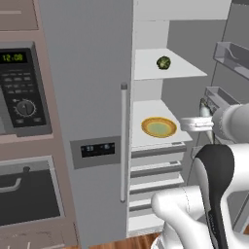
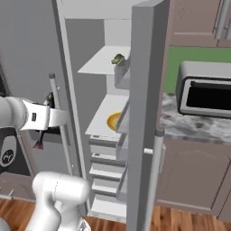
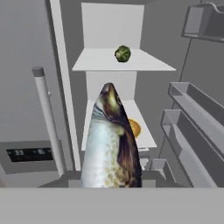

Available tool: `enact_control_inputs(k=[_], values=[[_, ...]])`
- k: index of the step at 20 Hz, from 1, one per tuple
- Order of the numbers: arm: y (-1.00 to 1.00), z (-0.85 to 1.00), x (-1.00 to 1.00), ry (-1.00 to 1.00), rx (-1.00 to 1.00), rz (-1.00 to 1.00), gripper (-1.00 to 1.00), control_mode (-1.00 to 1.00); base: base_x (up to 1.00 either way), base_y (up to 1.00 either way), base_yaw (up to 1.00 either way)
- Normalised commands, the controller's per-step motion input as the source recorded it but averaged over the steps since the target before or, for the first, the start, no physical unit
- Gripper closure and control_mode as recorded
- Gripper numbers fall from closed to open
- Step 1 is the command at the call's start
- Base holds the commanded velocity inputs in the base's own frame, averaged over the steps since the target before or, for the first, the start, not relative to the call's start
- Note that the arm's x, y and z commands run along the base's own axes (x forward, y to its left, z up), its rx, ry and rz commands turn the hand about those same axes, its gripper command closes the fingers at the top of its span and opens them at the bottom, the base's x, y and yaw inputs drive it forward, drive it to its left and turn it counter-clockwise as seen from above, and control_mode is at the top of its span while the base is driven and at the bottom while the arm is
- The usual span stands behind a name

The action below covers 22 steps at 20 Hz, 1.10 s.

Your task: Transport the fish from the fridge to the microwave and turn on the microwave.

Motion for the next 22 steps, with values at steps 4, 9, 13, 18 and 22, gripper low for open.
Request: enact_control_inputs(k=[4,9,13,18,22], values=[[0.00,0.00,0.00,0.00,0.00,0.00,1.00,1.00,-0.33,0.43,0.00],[0.00,0.00,0.00,0.00,0.00,0.00,1.00,1.00,-0.08,0.48,0.00],[0.00,0.00,0.00,0.00,0.00,0.00,1.00,1.00,-0.06,0.50,0.00],[0.00,0.00,0.00,0.00,0.00,0.00,1.00,1.00,-0.08,0.51,0.00],[0.00,0.00,0.00,0.00,0.00,0.00,1.00,1.00,-0.10,0.52,0.00]])
